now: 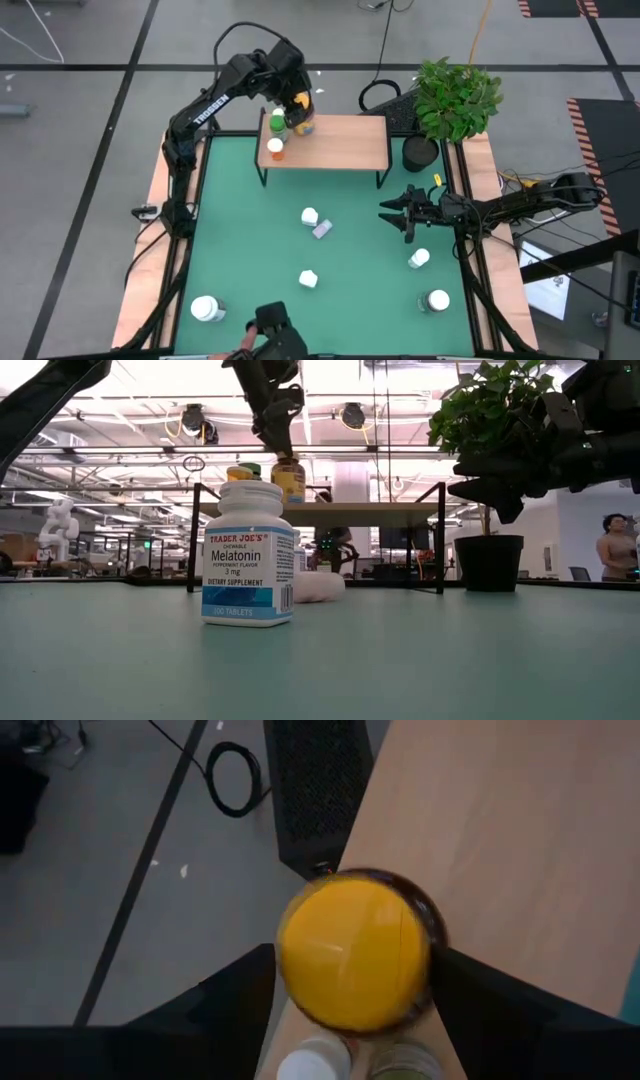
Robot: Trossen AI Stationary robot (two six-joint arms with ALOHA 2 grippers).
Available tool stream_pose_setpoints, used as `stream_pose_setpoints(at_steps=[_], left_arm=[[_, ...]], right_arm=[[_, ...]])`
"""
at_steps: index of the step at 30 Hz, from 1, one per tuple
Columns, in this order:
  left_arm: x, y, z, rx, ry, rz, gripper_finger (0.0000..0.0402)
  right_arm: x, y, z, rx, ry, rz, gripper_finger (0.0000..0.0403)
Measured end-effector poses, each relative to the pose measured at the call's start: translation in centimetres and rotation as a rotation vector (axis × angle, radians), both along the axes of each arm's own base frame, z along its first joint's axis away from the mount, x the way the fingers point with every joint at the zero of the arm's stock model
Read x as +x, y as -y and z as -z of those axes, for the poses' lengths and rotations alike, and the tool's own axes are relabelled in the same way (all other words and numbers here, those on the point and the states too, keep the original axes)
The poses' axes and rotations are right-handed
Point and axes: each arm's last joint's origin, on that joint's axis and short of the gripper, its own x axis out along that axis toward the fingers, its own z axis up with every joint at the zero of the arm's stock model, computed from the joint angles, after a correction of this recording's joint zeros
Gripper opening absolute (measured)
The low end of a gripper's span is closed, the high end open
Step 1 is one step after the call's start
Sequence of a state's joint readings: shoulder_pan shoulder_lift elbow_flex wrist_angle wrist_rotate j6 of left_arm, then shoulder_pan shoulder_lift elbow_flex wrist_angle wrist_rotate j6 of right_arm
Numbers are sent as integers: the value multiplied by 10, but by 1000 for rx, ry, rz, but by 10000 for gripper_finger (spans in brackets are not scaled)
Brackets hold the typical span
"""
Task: Pick and place medicine bottles onto shelf by color
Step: Put the yellow bottle on the shelf, then put the purple and white bottle on the shelf
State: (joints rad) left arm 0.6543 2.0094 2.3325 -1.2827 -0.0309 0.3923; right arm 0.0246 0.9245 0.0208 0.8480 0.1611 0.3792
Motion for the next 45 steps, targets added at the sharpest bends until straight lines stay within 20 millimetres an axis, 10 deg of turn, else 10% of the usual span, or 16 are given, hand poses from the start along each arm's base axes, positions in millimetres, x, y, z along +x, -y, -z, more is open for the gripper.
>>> stream_pose_setpoints(at_steps=[12,28,39,45], left_arm=[[-1,9,-7,74,-32,-43,273],[-22,158,-80,61,176,76,273],[41,280,13,112,108,266,273],[18,336,70,119,31,173,273]], right_arm=[[0,0,-2,6,18,3,187],[0,1,-5,28,54,25,187],[0,-10,-8,-21,85,-48,187],[0,-15,-7,-24,67,-80,187]])
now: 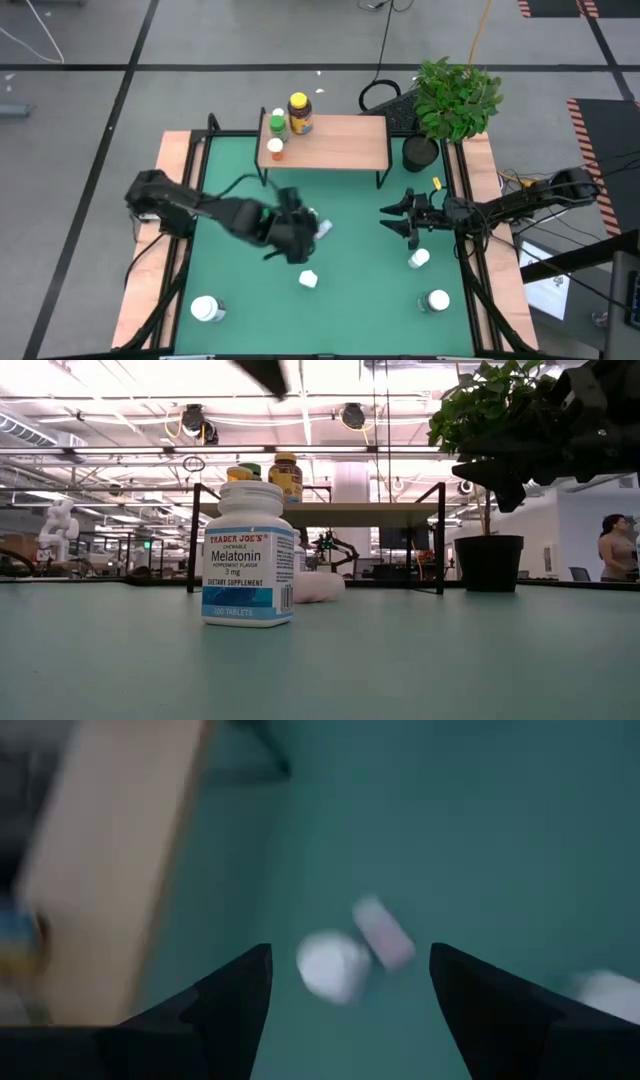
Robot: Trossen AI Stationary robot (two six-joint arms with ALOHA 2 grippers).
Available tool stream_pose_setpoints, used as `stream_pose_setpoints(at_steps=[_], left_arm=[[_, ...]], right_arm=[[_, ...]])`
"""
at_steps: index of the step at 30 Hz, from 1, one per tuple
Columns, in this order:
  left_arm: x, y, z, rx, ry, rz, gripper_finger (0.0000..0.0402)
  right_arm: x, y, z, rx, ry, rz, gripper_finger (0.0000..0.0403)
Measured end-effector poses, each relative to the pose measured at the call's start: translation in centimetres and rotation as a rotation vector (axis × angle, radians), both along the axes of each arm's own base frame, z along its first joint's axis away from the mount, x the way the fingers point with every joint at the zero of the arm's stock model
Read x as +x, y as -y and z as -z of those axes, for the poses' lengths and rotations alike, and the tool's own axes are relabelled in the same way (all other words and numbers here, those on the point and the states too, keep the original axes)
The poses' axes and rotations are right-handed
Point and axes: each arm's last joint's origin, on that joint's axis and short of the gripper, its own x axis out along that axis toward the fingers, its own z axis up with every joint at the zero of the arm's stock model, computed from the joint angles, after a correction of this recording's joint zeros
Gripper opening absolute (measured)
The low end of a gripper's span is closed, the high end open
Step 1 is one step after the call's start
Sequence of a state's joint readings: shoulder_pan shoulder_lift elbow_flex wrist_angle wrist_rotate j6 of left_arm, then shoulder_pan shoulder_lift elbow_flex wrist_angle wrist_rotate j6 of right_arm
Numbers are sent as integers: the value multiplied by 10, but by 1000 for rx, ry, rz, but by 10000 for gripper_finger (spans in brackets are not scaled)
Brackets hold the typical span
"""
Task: Pick and place medicine bottles onto shelf by color
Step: Put the purple and white bottle on the shelf
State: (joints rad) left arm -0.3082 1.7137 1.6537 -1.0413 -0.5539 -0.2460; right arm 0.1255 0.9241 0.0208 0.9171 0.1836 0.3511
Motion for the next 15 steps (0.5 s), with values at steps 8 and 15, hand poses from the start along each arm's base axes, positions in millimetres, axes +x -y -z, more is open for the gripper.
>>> stream_pose_setpoints(at_steps=[8,15], left_arm=[[-86,43,34,-324,-109,-509,273],[-123,86,43,-621,-252,-736,273]], right_arm=[[0,-2,1,1,-9,-13,187],[0,-2,0,3,-1,-12,187]])
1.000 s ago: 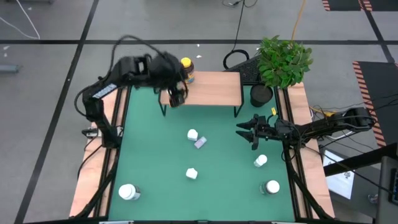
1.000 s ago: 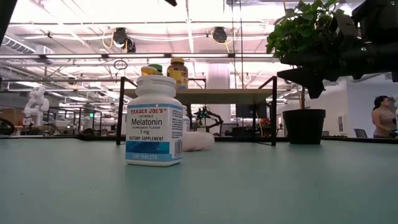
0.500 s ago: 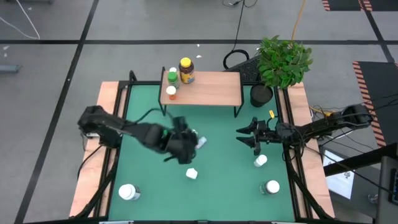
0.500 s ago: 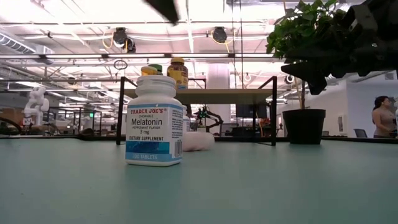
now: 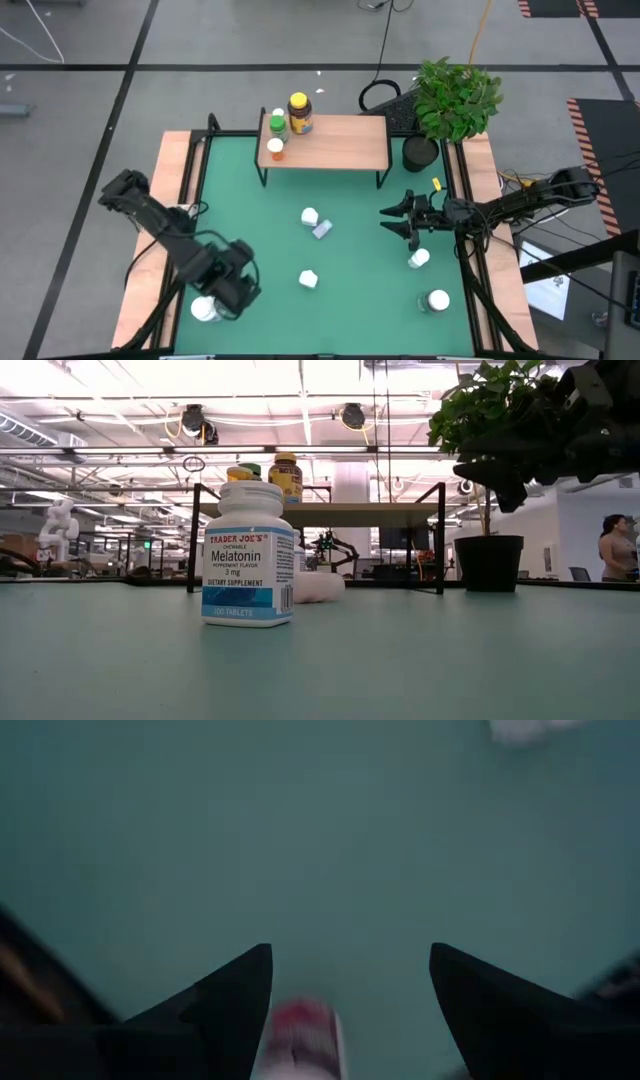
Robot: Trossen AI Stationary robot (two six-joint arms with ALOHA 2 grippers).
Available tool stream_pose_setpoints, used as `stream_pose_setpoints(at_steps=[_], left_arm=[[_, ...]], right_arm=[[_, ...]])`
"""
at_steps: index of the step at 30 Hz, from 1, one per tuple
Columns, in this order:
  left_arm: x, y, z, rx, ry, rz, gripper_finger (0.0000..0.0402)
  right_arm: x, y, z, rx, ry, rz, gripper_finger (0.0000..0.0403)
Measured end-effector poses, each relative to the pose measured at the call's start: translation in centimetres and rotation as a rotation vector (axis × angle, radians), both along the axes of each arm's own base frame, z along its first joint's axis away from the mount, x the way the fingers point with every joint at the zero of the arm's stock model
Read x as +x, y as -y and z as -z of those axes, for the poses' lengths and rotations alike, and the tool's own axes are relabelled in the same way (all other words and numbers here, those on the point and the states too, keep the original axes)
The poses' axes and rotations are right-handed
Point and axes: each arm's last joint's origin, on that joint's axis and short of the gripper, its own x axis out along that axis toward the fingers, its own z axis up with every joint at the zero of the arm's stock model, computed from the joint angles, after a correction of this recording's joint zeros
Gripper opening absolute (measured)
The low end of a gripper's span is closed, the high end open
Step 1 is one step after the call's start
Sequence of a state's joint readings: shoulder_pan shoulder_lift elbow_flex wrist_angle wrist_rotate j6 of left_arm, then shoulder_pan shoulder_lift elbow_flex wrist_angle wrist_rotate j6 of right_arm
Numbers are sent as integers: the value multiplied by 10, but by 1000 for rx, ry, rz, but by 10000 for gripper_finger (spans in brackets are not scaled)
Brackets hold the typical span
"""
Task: Pick and place medicine bottles onto shelf by color
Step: Put the purple and white bottle on the shelf
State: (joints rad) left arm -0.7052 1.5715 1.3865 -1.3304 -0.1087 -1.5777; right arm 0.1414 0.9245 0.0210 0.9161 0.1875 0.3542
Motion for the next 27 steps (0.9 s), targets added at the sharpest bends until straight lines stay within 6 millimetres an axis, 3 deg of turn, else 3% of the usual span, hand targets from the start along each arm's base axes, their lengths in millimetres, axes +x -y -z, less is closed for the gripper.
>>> stream_pose_setpoints(at_steps=[10,19,27], left_arm=[[-33,32,0,-181,-194,-177,273],[-56,50,-1,-174,-206,-306,275],[-74,61,0,-125,-112,-393,329]], right_arm=[[0,5,-12,-80,117,39,187],[0,14,-14,-150,134,96,187],[0,18,-14,-163,131,119,187]])
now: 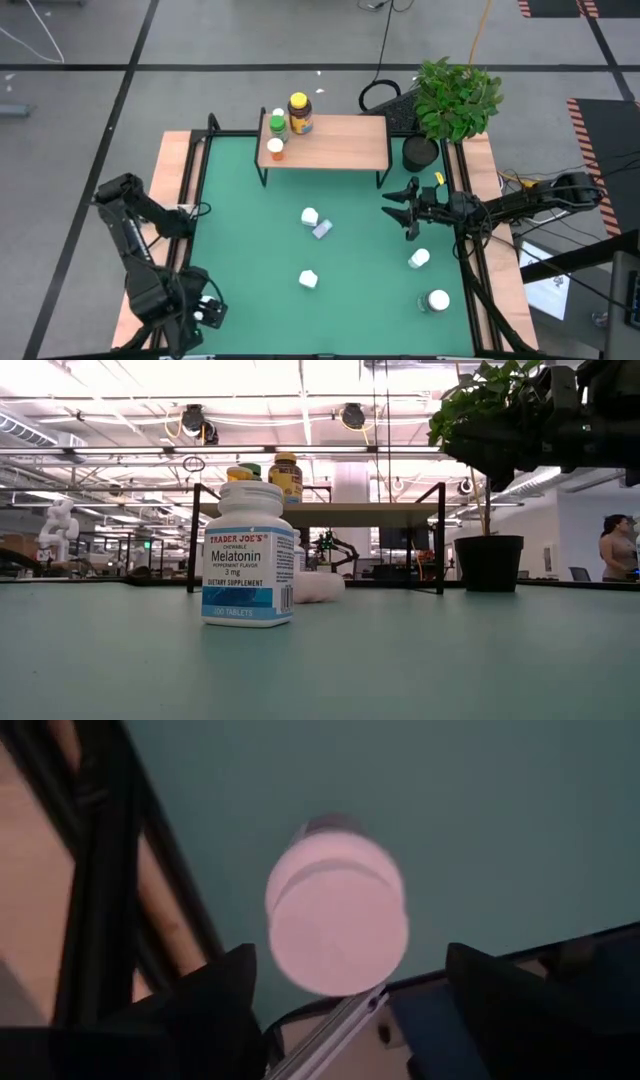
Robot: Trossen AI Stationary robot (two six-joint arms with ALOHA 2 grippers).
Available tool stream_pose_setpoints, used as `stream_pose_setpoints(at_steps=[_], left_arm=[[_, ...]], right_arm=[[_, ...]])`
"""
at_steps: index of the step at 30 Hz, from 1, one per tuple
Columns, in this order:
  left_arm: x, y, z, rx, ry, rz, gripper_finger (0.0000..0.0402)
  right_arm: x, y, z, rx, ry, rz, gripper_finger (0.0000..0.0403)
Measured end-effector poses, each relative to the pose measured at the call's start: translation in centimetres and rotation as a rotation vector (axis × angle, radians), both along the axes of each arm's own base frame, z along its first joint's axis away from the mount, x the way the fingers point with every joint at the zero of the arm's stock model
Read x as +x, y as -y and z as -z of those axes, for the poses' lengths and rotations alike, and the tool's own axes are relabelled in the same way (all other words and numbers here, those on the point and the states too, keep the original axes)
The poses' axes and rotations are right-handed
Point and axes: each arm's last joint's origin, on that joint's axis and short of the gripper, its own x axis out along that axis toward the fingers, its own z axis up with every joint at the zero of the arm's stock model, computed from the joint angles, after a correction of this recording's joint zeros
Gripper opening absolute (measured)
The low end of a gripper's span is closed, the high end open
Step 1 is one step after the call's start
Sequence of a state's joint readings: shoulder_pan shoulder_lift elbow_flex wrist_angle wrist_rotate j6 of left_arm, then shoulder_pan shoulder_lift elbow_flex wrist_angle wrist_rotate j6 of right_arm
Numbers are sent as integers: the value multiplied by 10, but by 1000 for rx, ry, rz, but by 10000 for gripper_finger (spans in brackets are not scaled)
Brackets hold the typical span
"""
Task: Pick and place medicine bottles onto shelf by color
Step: Put the purple and white bottle on the shelf
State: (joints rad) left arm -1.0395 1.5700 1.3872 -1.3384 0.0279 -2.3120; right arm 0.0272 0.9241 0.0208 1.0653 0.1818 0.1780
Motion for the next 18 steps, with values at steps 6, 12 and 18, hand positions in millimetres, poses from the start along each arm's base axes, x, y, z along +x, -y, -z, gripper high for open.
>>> stream_pose_setpoints(at_steps=[6,12,18], left_arm=[[-2,-1,7,53,45,3,382],[-6,-1,20,28,-45,-15,387],[-5,-2,27,24,-40,22,339]], right_arm=[[0,0,0,16,3,-2,187],[0,0,-1,42,15,-8,187],[0,0,-1,48,16,-9,187]])
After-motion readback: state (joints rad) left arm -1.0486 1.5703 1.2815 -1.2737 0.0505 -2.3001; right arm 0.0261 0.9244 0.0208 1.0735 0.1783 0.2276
